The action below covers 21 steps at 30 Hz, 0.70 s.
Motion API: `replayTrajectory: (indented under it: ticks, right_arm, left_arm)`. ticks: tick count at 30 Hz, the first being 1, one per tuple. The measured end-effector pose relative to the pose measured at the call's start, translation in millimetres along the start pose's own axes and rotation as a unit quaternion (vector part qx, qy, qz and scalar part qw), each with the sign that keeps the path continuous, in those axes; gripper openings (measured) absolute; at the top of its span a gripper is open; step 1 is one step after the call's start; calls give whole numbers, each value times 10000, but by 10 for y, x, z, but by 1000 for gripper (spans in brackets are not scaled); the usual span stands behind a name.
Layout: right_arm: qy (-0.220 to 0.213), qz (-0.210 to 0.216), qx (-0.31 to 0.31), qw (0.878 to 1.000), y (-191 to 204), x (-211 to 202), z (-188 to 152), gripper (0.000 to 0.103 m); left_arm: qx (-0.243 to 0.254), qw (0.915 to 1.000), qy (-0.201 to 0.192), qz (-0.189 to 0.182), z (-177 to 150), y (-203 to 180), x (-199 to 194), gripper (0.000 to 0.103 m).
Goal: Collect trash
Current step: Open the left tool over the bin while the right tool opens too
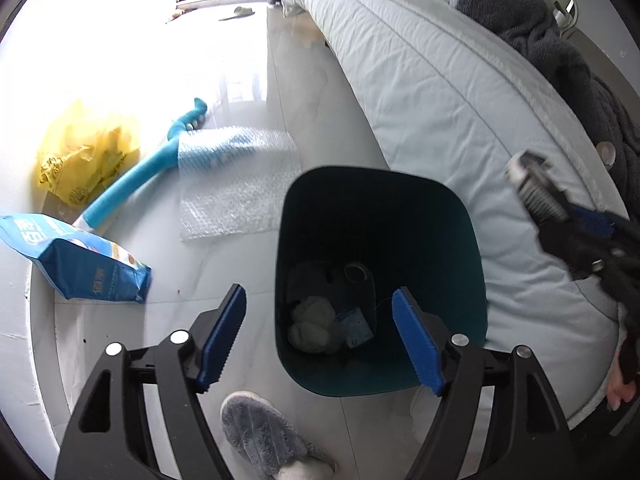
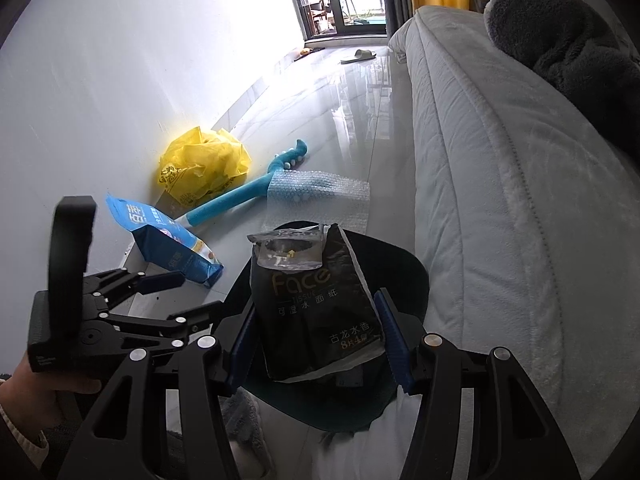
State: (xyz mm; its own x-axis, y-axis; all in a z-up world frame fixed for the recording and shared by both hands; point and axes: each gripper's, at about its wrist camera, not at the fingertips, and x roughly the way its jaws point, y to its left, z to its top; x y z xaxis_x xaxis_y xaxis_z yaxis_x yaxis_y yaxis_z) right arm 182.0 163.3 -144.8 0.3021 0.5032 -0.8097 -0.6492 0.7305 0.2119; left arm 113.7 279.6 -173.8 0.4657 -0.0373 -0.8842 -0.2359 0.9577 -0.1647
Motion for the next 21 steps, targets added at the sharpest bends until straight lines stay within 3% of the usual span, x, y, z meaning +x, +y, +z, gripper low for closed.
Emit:
replayTrajectory:
  ticks: [9, 15, 21]
  right_arm:
    - [406, -96, 91, 9991, 65, 446, -49, 57]
    - [631, -178, 156, 9977, 79, 700, -84, 57]
    - [896, -274, 185, 9954, 134, 958, -175, 57]
  left_arm:
    - [-78, 9972, -736, 54, 53, 167, -393, 85]
    - [-101, 9949, -991, 138, 62, 300, -602, 88]
    - [-283, 9927, -1172, -19, 78, 450, -772, 91]
